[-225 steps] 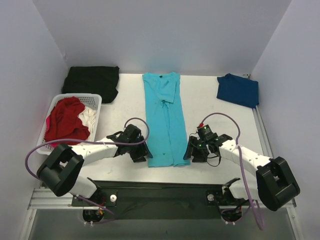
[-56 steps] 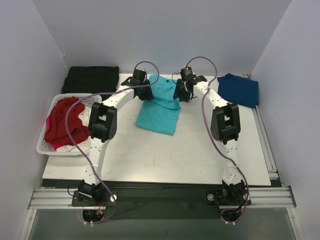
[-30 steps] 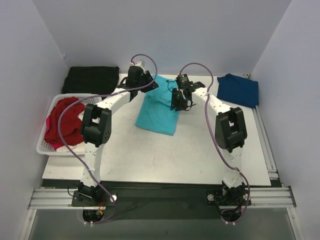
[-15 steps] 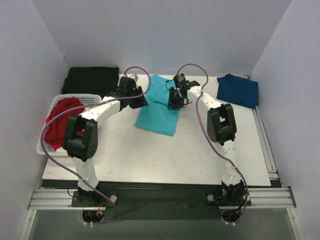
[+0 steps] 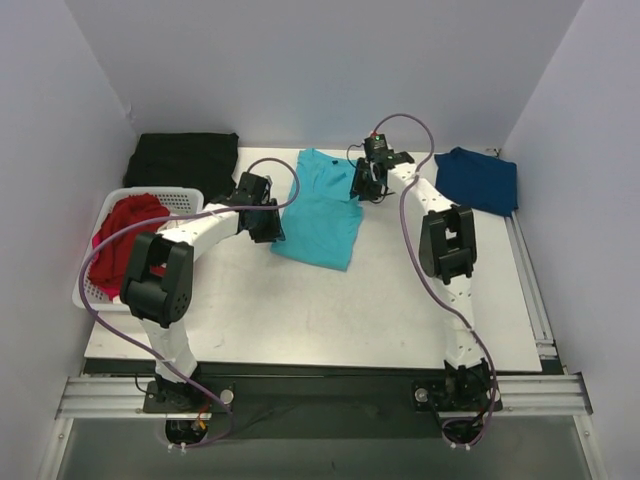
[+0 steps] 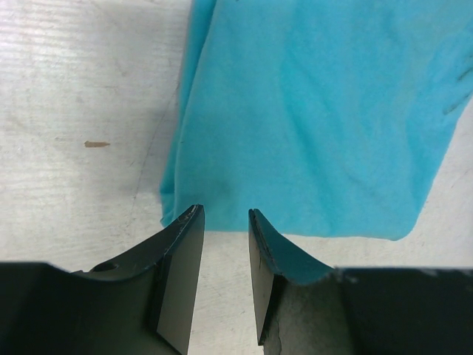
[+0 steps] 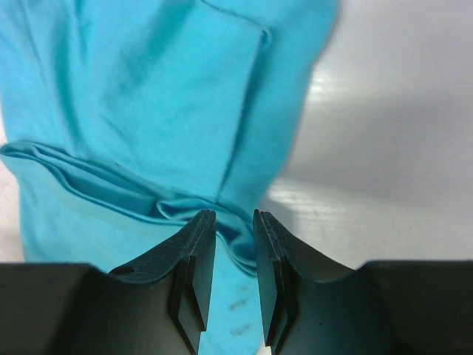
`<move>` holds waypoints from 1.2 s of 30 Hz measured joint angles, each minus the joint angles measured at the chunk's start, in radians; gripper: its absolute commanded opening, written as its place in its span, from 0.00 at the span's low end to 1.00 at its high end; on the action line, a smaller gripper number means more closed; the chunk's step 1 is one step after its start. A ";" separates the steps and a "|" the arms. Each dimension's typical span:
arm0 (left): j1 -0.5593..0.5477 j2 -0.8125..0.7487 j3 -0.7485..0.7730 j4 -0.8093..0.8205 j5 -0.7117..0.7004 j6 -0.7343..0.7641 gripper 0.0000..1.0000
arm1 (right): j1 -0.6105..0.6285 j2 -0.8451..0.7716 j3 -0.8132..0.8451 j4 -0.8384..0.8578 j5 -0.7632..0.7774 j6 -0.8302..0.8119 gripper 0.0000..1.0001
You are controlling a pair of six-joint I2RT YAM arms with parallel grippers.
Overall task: Fold and stack the t-shirts
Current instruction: Fold the folded rectangular tshirt in 1/3 of the way, then grab one side of the 2/3 rectangular tshirt with both arms
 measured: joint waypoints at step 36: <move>0.151 0.056 -0.147 0.195 0.201 -0.027 0.41 | 0.108 -0.488 -0.867 0.257 -0.236 0.065 0.36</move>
